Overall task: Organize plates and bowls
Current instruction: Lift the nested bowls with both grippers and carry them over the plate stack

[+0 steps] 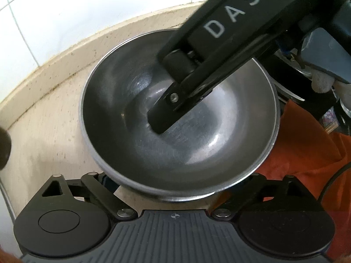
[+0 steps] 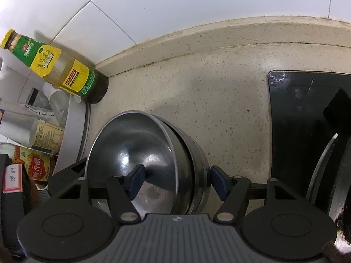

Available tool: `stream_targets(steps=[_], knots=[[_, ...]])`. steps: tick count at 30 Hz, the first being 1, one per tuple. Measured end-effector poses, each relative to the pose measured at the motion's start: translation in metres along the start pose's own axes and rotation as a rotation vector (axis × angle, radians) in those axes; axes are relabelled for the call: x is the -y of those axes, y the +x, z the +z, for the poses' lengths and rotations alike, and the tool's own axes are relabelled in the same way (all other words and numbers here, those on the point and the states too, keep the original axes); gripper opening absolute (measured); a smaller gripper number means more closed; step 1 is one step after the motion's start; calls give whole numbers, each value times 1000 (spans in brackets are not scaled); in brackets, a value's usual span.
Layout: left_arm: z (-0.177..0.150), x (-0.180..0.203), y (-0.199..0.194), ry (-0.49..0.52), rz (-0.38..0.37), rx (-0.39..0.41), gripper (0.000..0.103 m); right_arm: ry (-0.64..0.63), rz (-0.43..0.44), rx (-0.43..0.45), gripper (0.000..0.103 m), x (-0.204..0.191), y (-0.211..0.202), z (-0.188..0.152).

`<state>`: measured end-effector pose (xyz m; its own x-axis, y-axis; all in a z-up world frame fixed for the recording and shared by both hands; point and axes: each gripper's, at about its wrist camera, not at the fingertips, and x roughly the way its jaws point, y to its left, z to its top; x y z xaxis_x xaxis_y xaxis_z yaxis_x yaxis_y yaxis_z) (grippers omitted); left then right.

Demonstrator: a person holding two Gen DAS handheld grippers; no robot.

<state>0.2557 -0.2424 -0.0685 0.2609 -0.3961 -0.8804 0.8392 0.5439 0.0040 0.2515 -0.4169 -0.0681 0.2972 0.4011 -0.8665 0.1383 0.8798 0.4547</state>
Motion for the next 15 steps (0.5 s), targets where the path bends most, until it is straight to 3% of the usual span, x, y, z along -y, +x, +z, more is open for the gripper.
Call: stream_targets(steps=[6,15], knots=[[13,1,12,13,14,31,103,-4,3,9,68,4,4,9],[24,9,25,-24,36,97,103,-14,21,50,71,17,6,25]])
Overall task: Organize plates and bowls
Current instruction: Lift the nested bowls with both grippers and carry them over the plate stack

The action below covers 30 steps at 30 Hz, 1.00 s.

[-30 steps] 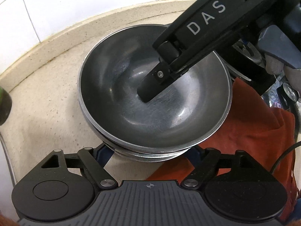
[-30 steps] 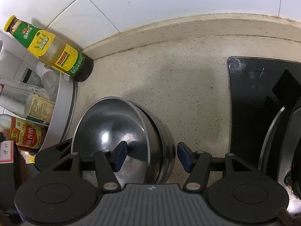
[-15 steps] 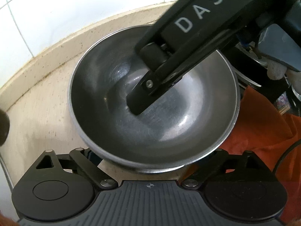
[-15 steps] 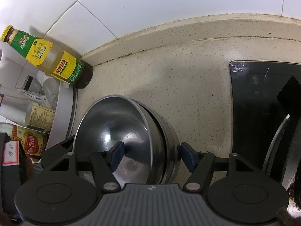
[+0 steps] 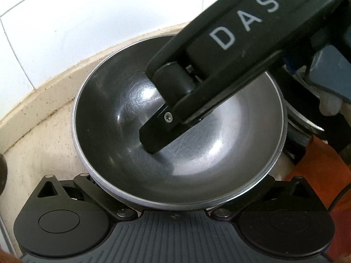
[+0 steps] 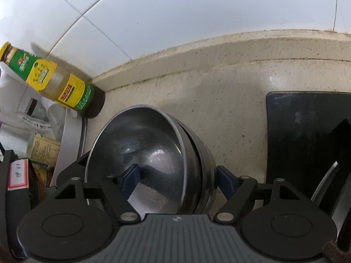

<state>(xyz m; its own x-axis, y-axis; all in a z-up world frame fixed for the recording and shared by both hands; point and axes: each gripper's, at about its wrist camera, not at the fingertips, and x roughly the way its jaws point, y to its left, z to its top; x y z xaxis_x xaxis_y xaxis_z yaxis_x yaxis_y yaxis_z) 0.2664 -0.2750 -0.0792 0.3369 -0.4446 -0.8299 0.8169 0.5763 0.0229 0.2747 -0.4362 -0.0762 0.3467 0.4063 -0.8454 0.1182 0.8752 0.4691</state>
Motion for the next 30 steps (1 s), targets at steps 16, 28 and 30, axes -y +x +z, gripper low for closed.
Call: stream_targets(steps=[16,28,30], knots=[[7,15,-6,-115,96,39,103,-90,1,48,71,-15,0,10],[-12,45,-68,-223,244,64,103,-215,66,66,71,-65,-14,11],[-18,52,-79,-247,267,61,103,-246,79,63,71,-77,-18,6]])
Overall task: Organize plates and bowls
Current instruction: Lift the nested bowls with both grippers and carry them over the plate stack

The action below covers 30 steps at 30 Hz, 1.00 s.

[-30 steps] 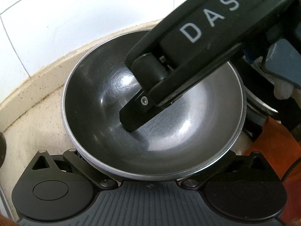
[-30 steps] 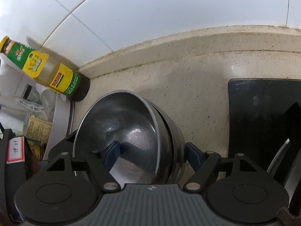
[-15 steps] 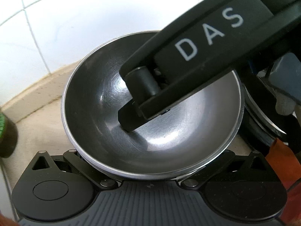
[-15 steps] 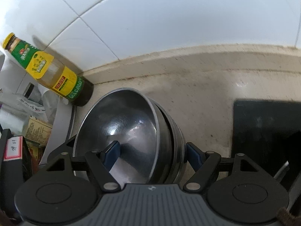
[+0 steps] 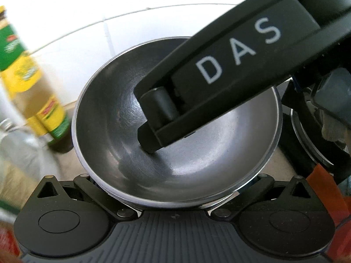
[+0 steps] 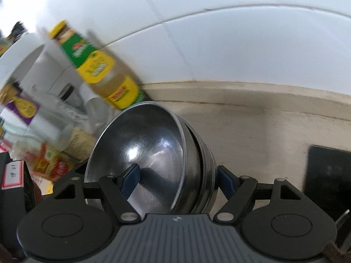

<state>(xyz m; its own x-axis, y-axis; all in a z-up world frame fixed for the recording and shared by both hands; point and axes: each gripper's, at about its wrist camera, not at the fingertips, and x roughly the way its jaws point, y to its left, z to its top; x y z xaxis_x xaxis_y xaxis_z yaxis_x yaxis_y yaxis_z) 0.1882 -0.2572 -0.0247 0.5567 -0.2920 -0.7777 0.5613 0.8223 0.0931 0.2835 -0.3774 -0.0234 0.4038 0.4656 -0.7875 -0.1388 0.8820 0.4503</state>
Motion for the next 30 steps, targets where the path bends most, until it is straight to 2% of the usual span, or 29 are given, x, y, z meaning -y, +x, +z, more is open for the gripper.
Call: stream_targets(steps=[10,16,30], knots=[[-48,19,-71,-139,108,-32,103,-143,81,-48,71,-67,-9,-20],[-76,40,-100,-209,163,-46,103,-223,139,-85,71,-102,-10,-39],[-121,69,-147,-280,181,-71,103,-297,171,-141,71,-142,-13,-76]])
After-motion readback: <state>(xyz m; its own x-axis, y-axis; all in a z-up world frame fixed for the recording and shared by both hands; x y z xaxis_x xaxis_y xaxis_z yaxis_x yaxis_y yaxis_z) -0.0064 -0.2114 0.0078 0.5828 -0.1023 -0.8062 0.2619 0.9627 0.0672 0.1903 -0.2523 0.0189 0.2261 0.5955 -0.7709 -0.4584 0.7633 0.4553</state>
